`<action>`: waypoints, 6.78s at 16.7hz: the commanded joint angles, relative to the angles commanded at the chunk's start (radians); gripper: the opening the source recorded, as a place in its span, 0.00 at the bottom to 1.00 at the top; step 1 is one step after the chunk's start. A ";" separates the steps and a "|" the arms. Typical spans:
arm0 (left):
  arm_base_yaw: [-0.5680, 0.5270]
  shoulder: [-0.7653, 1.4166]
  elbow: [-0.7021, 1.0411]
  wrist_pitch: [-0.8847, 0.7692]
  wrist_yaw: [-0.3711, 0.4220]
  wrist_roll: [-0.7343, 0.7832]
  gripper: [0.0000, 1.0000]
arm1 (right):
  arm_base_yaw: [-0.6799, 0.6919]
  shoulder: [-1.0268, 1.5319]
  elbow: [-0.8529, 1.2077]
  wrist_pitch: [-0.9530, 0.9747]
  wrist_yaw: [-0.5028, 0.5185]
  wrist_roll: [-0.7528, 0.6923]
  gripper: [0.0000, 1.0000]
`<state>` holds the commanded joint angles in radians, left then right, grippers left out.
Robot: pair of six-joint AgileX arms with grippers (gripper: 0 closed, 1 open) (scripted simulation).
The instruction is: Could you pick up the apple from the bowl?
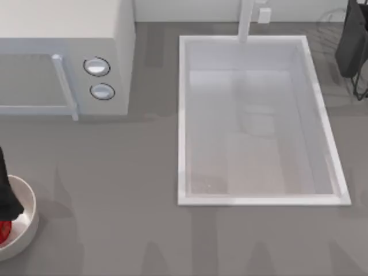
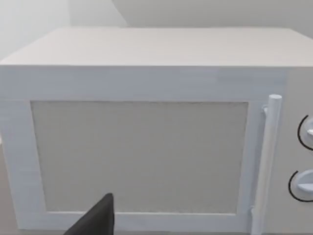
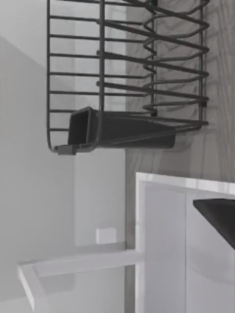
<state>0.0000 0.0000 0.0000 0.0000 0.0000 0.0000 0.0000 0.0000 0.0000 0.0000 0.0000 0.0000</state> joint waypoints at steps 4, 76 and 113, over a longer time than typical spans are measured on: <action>0.000 0.000 0.000 0.000 0.000 0.000 1.00 | 0.000 0.000 0.000 0.000 0.000 0.000 1.00; 0.089 1.544 0.734 -0.663 0.010 0.114 0.00 | 0.000 0.000 0.000 0.000 0.000 0.000 1.00; -0.615 1.678 1.463 -1.356 0.000 -0.593 0.00 | 0.000 0.000 0.000 0.000 0.000 0.000 1.00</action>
<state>-0.6150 1.6780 1.4635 -1.3561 0.0002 -0.5932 0.0000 0.0000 0.0000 0.0000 0.0000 0.0000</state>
